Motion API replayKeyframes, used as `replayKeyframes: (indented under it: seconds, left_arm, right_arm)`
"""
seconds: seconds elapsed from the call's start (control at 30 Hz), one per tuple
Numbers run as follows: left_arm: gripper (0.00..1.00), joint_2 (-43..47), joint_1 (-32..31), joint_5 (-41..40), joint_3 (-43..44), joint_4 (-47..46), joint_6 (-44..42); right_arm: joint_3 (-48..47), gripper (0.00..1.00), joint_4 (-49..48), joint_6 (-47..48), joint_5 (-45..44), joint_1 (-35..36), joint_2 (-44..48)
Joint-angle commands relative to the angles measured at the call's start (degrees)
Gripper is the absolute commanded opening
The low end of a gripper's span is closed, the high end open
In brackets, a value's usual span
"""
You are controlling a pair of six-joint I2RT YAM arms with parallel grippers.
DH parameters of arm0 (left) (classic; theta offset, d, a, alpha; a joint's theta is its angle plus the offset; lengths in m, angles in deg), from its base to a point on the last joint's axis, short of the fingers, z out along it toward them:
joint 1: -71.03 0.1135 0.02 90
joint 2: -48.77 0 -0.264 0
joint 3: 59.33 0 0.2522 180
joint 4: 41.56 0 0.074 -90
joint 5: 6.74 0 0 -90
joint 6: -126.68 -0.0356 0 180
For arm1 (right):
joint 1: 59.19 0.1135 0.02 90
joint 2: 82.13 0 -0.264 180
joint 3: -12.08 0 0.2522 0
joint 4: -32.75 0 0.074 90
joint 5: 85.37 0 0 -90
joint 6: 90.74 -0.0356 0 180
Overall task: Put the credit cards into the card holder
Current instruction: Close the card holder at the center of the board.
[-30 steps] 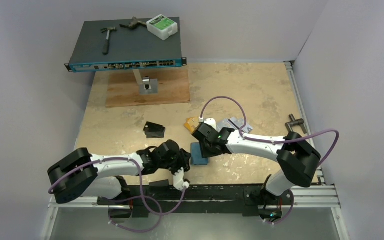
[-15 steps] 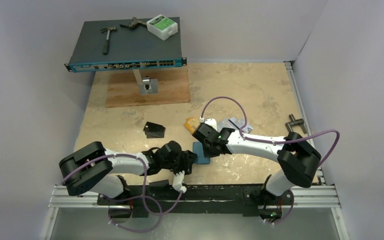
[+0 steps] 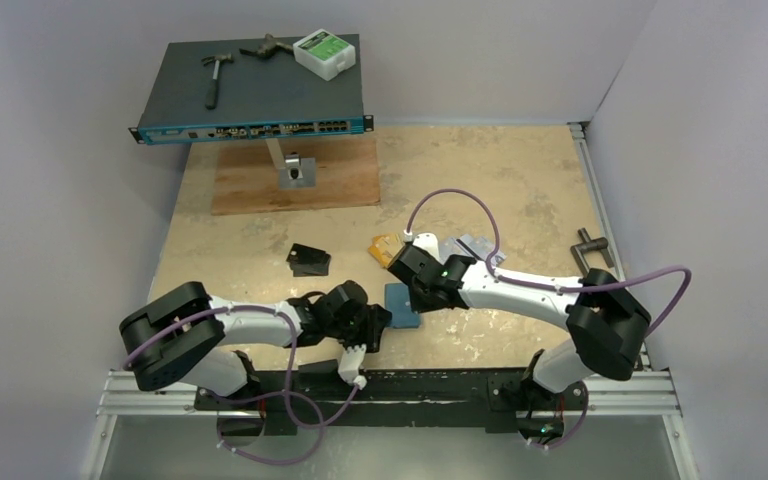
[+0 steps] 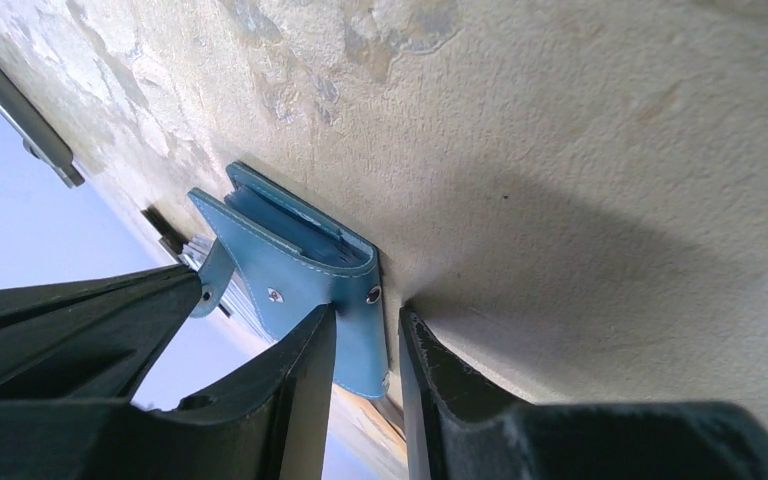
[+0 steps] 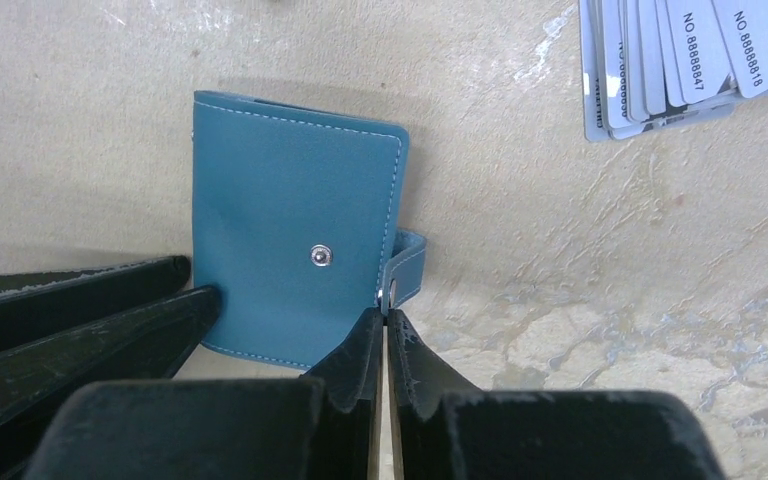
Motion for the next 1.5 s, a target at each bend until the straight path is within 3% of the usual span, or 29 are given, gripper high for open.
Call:
replayKeyframes:
  seconds: [0.0, 0.77, 1.47]
  left_arm:
    - [0.29, -1.3, 0.0, -0.3, 0.1, 9.4, -1.5]
    - [0.25, -1.5, -0.5, -0.7, 3.5, 15.6, -0.7]
    - [0.24, -1.1, -0.5, -1.2, 4.3, 17.2, -0.5]
  right_arm:
    - [-1.5, 0.00, 0.2, -1.0, -2.3, 0.2, 1.5]
    - [-4.4, 0.00, -8.4, 2.6, 5.3, 0.1, -5.2]
    - [-6.2, 0.00, -8.9, 4.5, 7.1, -1.4, -10.3]
